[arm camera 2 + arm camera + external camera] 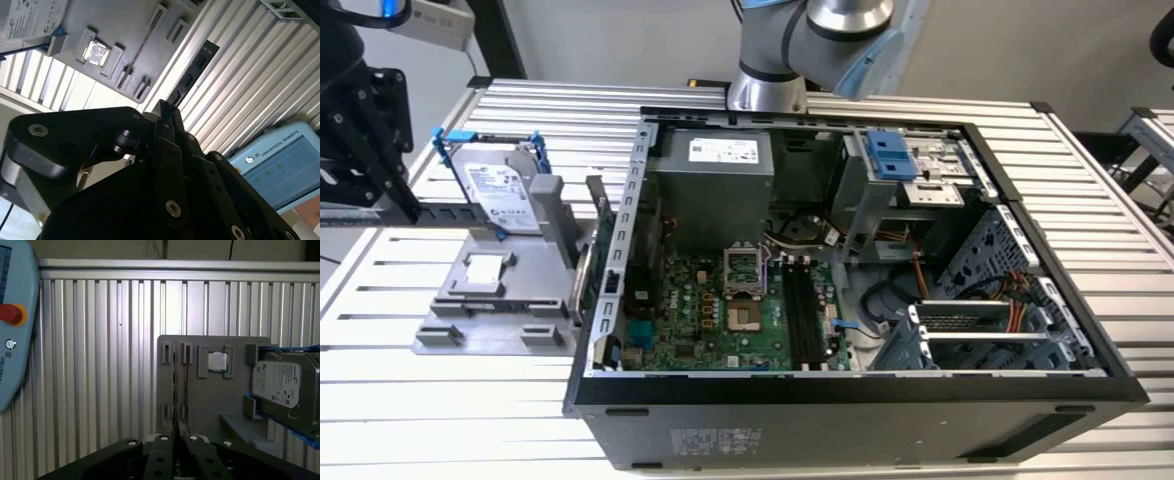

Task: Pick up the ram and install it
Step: 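Pick up the ram and move it above insertion slot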

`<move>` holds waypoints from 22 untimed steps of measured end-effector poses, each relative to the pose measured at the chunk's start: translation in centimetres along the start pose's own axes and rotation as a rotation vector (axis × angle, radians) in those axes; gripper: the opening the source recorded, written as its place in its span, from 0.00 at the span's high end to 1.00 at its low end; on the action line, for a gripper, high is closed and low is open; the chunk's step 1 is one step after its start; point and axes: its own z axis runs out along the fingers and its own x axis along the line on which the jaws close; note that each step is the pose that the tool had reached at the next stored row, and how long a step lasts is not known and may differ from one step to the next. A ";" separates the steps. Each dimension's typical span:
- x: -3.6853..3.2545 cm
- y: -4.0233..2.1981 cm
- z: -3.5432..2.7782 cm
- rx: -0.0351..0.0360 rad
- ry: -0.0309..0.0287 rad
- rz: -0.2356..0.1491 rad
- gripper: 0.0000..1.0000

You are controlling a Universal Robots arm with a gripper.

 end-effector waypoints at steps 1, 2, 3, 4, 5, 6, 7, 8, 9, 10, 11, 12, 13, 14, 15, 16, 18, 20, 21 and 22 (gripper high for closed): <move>0.00 0.01 -0.12 0.0002 -0.0002 0.000 1.00; 0.00 0.01 -0.25 0.0002 -0.0001 0.000 1.00; 0.00 0.01 -0.34 0.0002 -0.0002 0.000 1.00; -0.01 0.01 -0.43 0.0002 0.0001 0.000 1.00; -0.01 0.00 -0.55 0.0001 0.0005 0.000 1.00; -0.01 0.01 -0.64 0.0001 0.0007 0.000 1.00; -0.01 0.01 -0.66 0.0002 0.0009 0.000 1.00; -0.02 0.01 -0.66 0.0003 0.0009 0.000 1.00; -0.02 0.01 -0.66 0.0003 0.0009 0.000 1.00; -0.02 0.01 -0.66 0.0003 0.0009 0.000 1.00; -0.02 0.01 -0.67 0.0002 0.0010 0.000 1.00; -0.02 0.01 -0.67 0.0001 0.0011 0.000 1.00; -0.02 -0.04 -0.68 0.0000 0.0012 0.000 1.00; -0.02 -0.13 -0.69 -0.0001 0.0013 0.000 1.00; -0.02 -0.25 -0.67 0.0001 0.0012 0.000 1.00; -0.02 -0.42 -0.67 0.0000 0.0012 0.000 1.00; -0.02 -0.77 -0.67 -0.0002 0.0012 0.000 1.00; -0.03 -1.16 -0.68 -0.0005 0.0012 0.000 1.00; -0.03 -1.36 -0.68 -0.0007 0.0012 0.000 1.00; -0.03 -1.56 -0.68 -0.0009 0.0012 0.000 1.00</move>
